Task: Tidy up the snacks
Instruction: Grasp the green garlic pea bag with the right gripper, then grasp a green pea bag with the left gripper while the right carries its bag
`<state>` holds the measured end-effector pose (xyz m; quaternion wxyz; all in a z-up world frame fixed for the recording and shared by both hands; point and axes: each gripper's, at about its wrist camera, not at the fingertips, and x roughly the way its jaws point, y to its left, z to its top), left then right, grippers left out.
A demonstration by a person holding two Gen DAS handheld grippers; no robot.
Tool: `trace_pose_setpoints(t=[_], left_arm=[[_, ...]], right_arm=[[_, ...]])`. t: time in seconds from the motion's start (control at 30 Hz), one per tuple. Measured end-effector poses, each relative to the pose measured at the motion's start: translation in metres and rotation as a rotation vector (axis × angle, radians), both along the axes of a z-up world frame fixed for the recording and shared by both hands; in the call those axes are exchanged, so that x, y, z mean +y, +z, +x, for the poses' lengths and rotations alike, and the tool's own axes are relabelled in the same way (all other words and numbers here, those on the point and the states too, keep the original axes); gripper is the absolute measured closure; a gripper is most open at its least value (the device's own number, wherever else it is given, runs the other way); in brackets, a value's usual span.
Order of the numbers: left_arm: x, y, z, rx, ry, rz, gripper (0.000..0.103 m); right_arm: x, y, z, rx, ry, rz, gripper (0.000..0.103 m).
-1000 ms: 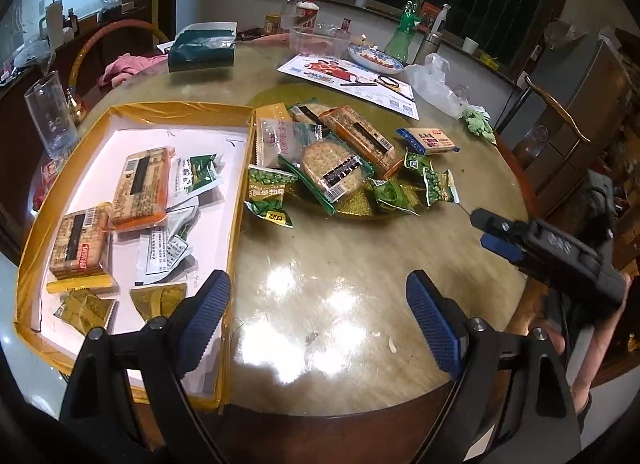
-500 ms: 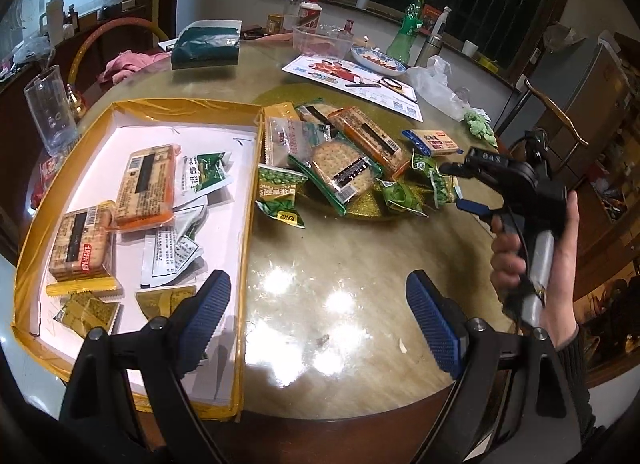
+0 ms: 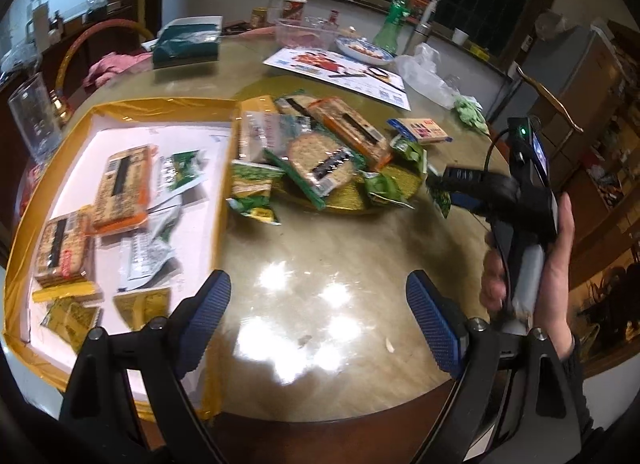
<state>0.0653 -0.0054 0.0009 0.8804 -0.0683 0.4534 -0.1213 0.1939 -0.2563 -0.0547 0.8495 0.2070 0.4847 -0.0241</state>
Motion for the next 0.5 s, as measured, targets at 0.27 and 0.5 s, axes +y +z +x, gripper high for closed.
trace_pose_setpoints(t=[0.27, 0.5], left_arm=[[-0.050, -0.013, 0.036, 0.028, -0.099, 0.041, 0.014], [-0.102, -0.027, 0.088, 0.048, -0.132, 0.107, 0.020]], right_arm=[[0.001, -0.001, -0.074, -0.047, 0.139, -0.027, 0.066], [-0.004, -0.001, -0.115, -0.087, 0.194, -0.014, 0.066]])
